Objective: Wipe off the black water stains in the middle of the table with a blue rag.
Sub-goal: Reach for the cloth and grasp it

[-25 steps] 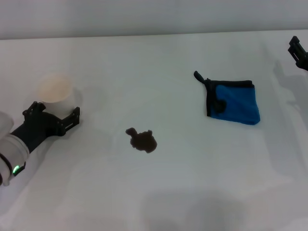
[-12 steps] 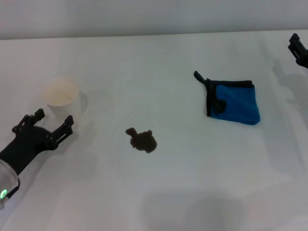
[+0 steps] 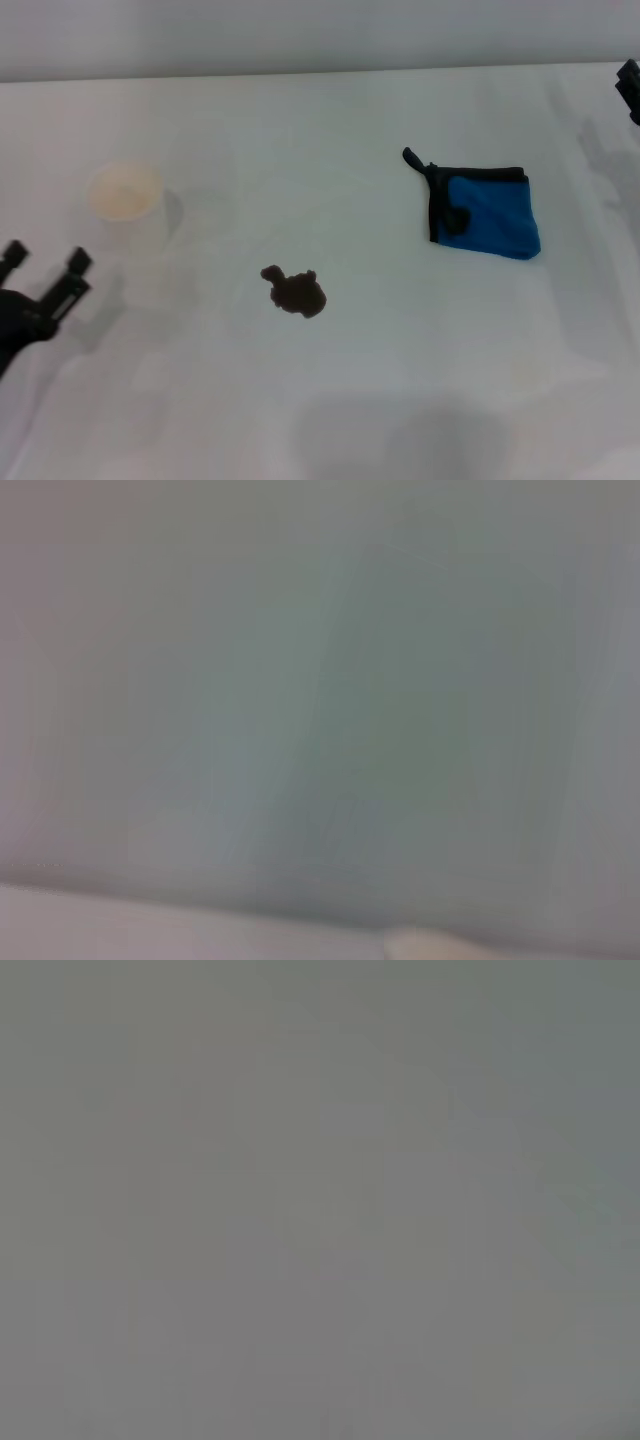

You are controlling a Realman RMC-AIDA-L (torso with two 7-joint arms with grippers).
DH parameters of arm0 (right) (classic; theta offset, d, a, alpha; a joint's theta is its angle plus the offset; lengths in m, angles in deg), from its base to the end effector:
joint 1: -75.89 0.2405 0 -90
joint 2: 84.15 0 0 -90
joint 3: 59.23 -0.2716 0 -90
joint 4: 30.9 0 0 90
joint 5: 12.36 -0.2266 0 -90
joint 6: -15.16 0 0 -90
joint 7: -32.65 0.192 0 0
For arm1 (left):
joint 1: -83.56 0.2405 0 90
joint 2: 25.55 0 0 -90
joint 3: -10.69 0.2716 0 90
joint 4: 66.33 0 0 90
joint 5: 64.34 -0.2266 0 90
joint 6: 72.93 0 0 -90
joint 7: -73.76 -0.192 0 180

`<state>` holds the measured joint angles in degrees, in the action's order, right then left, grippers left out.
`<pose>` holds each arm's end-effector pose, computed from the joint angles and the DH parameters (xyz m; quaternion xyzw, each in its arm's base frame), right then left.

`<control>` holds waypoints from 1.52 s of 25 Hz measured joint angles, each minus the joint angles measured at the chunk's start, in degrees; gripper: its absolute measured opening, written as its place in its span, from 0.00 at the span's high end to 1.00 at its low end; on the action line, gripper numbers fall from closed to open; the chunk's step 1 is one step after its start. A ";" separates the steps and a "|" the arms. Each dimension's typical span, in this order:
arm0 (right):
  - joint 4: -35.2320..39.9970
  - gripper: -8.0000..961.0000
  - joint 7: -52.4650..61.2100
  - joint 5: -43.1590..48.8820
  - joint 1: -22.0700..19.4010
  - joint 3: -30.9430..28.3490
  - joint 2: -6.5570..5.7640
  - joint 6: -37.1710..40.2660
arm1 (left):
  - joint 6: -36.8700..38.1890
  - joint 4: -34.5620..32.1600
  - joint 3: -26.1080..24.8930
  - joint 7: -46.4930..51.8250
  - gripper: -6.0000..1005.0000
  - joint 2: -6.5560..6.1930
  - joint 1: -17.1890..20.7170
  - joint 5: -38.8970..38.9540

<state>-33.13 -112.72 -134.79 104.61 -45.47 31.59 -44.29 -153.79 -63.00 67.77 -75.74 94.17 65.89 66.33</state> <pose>0.4148 0.4025 0.0169 -0.5614 0.4286 0.3570 0.6113 -0.3625 0.2930 -0.0786 -0.7577 -0.3131 -0.3552 0.4491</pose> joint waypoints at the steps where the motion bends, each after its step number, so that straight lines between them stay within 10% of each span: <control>1: 0.01 0.20 1.56 0.15 0.00 0.03 -0.10 -0.14 | -1.00 0.01 -0.03 0.00 0.13 0.03 0.47 1.54; 11: 19.20 0.20 33.14 9.64 -0.22 20.64 -1.03 0.88 | 1.84 0.04 -0.04 0.01 0.13 -0.42 1.66 15.45; 22: 54.39 0.21 80.20 48.56 1.57 40.90 -4.57 2.03 | 2.91 -0.57 -0.03 -0.02 0.13 -0.44 0.51 17.61; 29: 68.36 0.21 106.69 85.69 10.20 43.02 -4.03 -13.56 | 3.24 -0.84 -0.05 -0.02 0.13 -0.46 0.11 17.84; 38: 64.42 0.22 111.58 103.97 15.65 47.98 -0.26 -20.30 | 4.57 -0.88 -0.01 -0.07 0.13 -0.39 -2.61 17.85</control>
<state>31.30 -1.14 -30.83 120.27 2.51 31.34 -64.59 -149.22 -63.88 67.75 -75.81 93.78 63.29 84.18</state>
